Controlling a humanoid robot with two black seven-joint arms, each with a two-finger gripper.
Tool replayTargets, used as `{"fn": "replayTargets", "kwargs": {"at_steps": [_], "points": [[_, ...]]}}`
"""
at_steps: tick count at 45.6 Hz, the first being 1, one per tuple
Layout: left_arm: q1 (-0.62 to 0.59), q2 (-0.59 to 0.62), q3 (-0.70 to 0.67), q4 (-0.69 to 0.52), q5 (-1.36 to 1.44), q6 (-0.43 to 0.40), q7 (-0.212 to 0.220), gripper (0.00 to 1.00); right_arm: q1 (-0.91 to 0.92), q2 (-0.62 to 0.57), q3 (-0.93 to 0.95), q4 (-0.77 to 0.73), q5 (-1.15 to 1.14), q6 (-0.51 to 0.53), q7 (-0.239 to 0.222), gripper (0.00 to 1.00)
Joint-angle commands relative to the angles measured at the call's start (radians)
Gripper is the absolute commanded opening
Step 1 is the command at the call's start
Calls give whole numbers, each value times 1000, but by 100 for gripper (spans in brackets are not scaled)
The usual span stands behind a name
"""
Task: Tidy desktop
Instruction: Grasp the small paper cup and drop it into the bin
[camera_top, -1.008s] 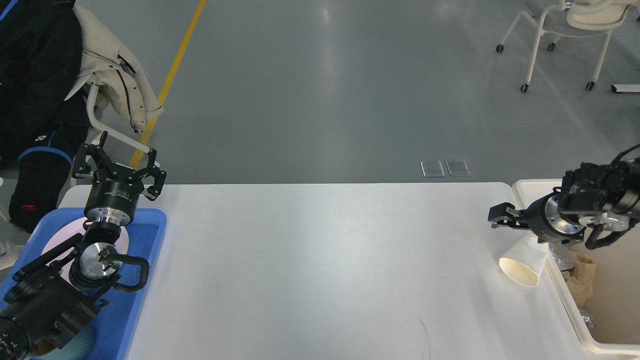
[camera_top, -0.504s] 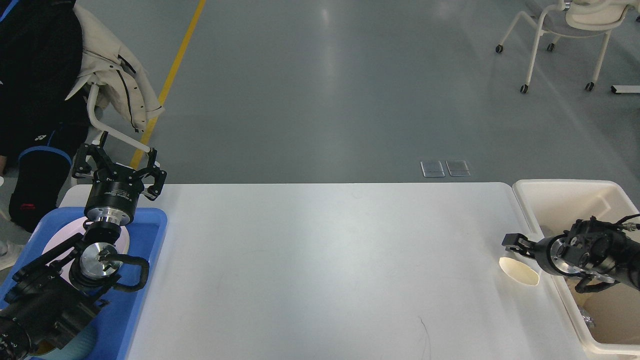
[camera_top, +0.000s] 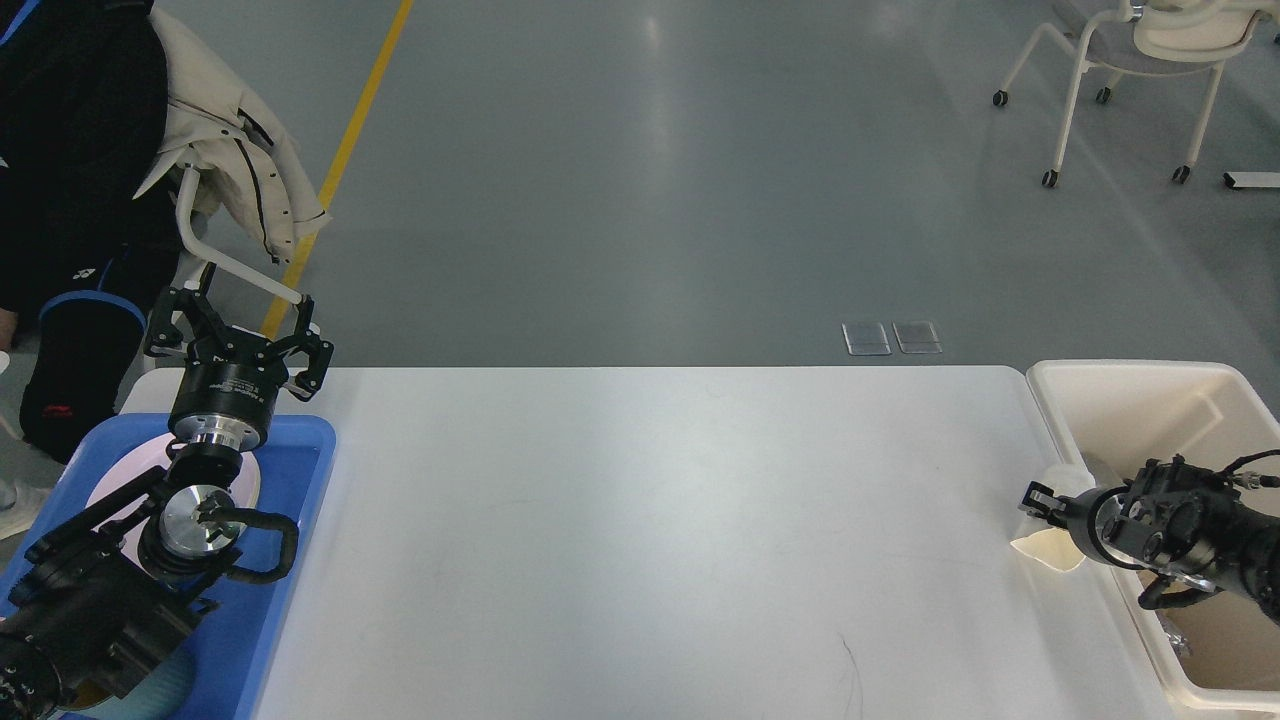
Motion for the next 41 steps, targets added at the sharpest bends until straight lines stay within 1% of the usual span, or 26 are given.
{"fn": "replayTargets", "kwargs": {"at_steps": [1,5,9,12,15,18,19,22,27,30,33,36,41], "points": [[0,0,0,0,0,0,0,97,16,-1,-1,4,0,-3,1,0],[0,0,0,0,0,0,0,97,37,-11,-4,9,0,-2,4,0],[0,0,0,0,0,0,0,97,95,-39,-13,21,-8,18,10,0],[0,0,0,0,0,0,0,97,197,-97,-15,88,-24,52,14,0],[0,0,0,0,0,0,0,97,337,-140,-19,208,-52,135,27,0],[0,0,0,0,0,0,0,97,528,-189,-22,357,-86,247,36,0],[0,0,0,0,0,0,0,97,675,-215,-24,498,-103,323,36,0],[0,0,0,0,0,0,0,97,839,-225,-26,659,-123,376,34,0],[0,0,0,0,0,0,0,97,1046,-211,-22,894,-173,388,25,0],[0,0,0,0,0,0,0,97,1143,-177,-22,1025,-182,388,19,0],[0,0,0,0,0,0,0,97,1226,-130,-21,1127,-182,388,18,0],[0,0,0,0,0,0,0,97,1266,-87,-19,1181,-182,383,14,0],[0,0,0,0,0,0,0,97,1269,-51,-27,1184,-181,361,11,0]]}}
